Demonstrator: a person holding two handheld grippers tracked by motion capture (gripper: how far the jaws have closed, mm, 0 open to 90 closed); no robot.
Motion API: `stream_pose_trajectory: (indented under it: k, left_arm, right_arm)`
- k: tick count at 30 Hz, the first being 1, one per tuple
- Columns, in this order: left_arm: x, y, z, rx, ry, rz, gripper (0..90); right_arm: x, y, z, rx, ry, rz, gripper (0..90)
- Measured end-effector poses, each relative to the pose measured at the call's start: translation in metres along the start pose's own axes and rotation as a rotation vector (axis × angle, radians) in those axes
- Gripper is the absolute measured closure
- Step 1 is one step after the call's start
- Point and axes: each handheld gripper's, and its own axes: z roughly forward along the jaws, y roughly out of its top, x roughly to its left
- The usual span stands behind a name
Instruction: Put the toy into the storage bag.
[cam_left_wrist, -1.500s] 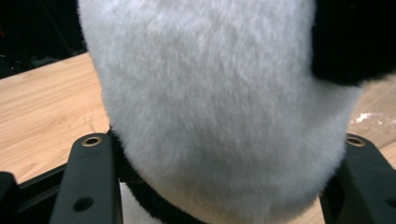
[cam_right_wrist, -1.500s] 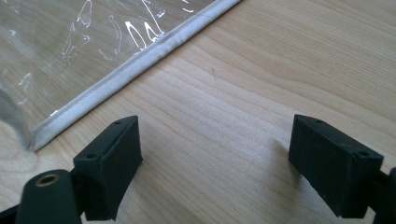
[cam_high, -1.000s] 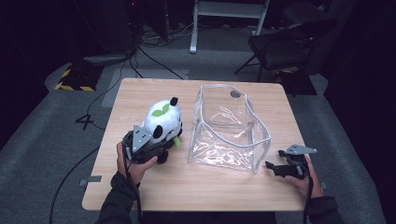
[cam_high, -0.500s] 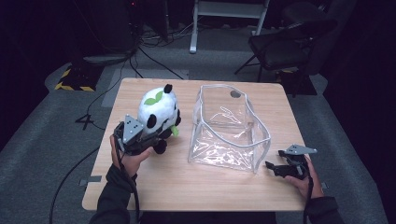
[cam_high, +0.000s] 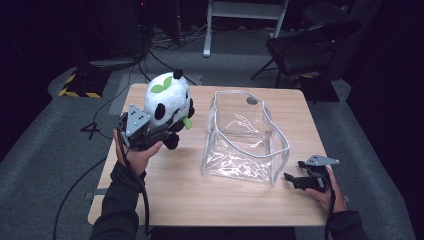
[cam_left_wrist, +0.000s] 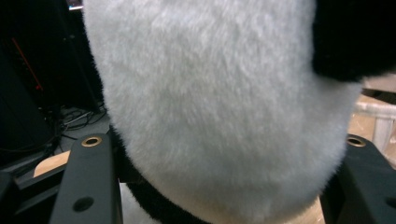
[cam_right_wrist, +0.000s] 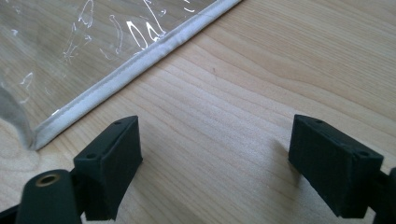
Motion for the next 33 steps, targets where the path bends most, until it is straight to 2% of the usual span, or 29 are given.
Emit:
stream_pose_trajectory:
  k: [8,19,24,26,33]
  left_arm:
    - [-0.004,0.015,0.002,-0.019,-0.007,-0.008,37.9]
    - [-0.015,0.04,-0.002,-0.049,-0.024,0.023,37.8]
    - [-0.019,0.052,-0.002,-0.073,-0.043,0.021,37.8]
    - [-0.023,0.059,-0.002,-0.082,-0.05,0.033,37.8]
    - [-0.035,0.068,0.001,-0.095,-0.075,0.045,37.8]
  right_arm:
    - [0.0,0.0,0.0,0.0,0.0,0.0,17.0]
    - [0.0,0.0,0.0,0.0,0.0,0.0,17.0]
    - [0.0,0.0,0.0,0.0,0.0,0.001,16.9]
    - [0.0,0.0,0.0,0.0,0.0,0.0,17.0]
    - [0.0,0.0,0.0,0.0,0.0,0.0,16.9]
